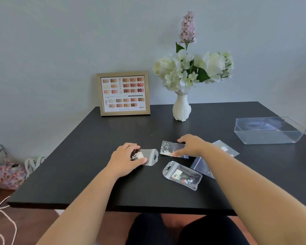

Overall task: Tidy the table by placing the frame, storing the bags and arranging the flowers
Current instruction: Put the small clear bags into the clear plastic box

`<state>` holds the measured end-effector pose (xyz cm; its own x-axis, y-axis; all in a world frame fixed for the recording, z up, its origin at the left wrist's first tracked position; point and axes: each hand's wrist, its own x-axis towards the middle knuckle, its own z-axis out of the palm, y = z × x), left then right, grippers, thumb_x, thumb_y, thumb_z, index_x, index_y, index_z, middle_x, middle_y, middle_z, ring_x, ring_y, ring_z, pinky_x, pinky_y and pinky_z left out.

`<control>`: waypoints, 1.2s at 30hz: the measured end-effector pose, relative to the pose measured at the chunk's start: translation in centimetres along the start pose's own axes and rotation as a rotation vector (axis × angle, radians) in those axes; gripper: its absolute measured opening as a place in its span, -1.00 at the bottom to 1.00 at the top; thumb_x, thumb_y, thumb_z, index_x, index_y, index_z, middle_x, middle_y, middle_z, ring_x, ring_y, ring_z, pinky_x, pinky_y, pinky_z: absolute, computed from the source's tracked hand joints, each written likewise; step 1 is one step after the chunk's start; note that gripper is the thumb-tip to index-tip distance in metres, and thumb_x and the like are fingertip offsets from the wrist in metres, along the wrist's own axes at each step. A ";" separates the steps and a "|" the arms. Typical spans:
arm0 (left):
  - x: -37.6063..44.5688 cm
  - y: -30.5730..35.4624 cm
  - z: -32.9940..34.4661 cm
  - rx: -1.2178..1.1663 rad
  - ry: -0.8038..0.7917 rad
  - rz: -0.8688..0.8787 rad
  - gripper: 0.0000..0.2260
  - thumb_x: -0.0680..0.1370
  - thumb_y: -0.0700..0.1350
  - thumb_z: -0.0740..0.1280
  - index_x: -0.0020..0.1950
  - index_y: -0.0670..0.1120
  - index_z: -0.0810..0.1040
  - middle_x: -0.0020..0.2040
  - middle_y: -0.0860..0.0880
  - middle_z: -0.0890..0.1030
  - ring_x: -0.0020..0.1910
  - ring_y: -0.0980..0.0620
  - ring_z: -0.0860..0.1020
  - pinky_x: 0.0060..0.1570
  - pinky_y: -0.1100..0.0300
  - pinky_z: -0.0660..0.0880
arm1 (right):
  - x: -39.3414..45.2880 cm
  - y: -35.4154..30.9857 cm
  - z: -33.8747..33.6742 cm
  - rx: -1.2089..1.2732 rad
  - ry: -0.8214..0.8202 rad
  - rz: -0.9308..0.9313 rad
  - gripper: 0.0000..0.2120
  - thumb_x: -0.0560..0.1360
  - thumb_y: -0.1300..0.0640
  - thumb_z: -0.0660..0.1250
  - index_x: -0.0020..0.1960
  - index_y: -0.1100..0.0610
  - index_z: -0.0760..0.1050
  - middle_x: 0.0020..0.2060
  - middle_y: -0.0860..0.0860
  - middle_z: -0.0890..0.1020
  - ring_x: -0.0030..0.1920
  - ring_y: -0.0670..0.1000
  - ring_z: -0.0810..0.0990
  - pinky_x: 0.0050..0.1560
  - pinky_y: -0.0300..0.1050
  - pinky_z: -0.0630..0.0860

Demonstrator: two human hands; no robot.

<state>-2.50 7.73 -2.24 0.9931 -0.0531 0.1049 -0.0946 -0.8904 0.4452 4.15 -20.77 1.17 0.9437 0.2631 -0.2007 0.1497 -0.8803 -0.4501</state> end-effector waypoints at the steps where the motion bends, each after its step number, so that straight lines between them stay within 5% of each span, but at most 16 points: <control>1: -0.2 0.0 0.0 -0.004 0.002 -0.006 -0.44 0.42 0.33 0.34 0.34 0.11 0.45 0.37 0.18 0.39 0.33 0.10 0.33 0.23 0.16 0.27 | -0.1 -0.1 0.1 0.014 0.014 0.000 -0.17 0.29 -0.27 0.47 0.43 0.05 0.33 0.39 -0.02 0.39 0.36 0.07 0.37 0.29 0.00 0.33; 10: -0.6 0.4 0.0 -0.121 0.062 -0.032 -0.56 0.28 0.35 0.43 0.02 0.17 0.45 0.12 0.24 0.48 0.04 0.18 0.46 0.00 0.13 0.39 | -1.5 -0.3 0.2 0.174 0.075 -0.007 -0.47 0.29 -0.07 0.56 0.15 0.00 0.42 0.12 -0.02 0.50 0.06 0.00 0.49 -0.06 -0.13 0.42; 13: -0.7 0.8 0.0 -0.180 0.103 -0.054 -0.57 0.23 0.33 0.44 -0.04 0.20 0.42 -0.03 0.23 0.50 -0.03 0.22 0.47 -0.15 0.22 0.37 | -2.0 -0.5 0.4 0.175 0.126 -0.023 -0.47 0.28 -0.05 0.57 0.12 -0.01 0.39 0.06 -0.04 0.51 0.06 0.01 0.48 0.01 -0.07 0.48; 19: 0.5 3.3 0.6 -0.340 0.015 -0.087 -0.45 0.26 0.15 0.58 0.18 0.24 0.45 -0.03 0.14 0.51 -0.06 0.20 0.52 -0.16 0.26 0.42 | -2.6 -0.3 0.5 0.416 0.261 -0.019 -0.74 0.38 0.14 0.46 -0.01 0.00 0.45 -0.18 0.01 0.62 -0.21 -0.01 0.60 -0.29 -0.20 0.46; 24: 2.7 6.4 0.9 -0.440 -0.082 -0.065 -0.79 0.31 0.08 0.57 -0.14 0.18 0.61 -0.14 0.08 0.66 -0.14 0.11 0.61 -0.12 0.04 0.56 | -4.0 2.1 -1.8 0.565 0.433 -0.027 -0.89 0.49 0.11 0.39 -0.07 -0.10 0.54 -0.32 -0.09 0.64 -0.38 -0.14 0.60 -0.40 -0.37 0.43; 28: 3.6 9.9 1.9 -0.436 -0.050 0.033 -0.86 0.42 0.03 0.50 -0.13 0.22 0.57 -0.11 0.24 0.62 -0.08 0.19 0.58 -0.18 0.18 0.51 | -5.8 6.9 -5.4 0.609 0.639 0.032 -0.85 0.51 0.11 0.33 -0.10 -0.15 0.57 -0.28 -0.13 0.61 -0.52 -0.24 0.45 -0.53 -0.41 0.34; 36: 6.7 21.1 4.6 -0.481 -0.015 0.373 -0.70 0.61 -0.16 0.28 -0.12 0.26 0.61 0.01 0.23 0.54 0.05 0.31 0.49 -0.04 0.50 0.35 | -10.0 15.7 -10.0 0.732 0.939 0.237 -0.74 0.48 0.12 0.19 -0.16 -0.19 0.58 -0.29 -0.18 0.59 -0.31 -0.12 0.48 -0.40 -0.28 0.33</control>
<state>2.51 -13.50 3.79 0.8875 -0.3312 0.3203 -0.4537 -0.5068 0.7331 -0.02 -41.19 4.80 0.8168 -0.5301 0.2276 0.0288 -0.3565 -0.9339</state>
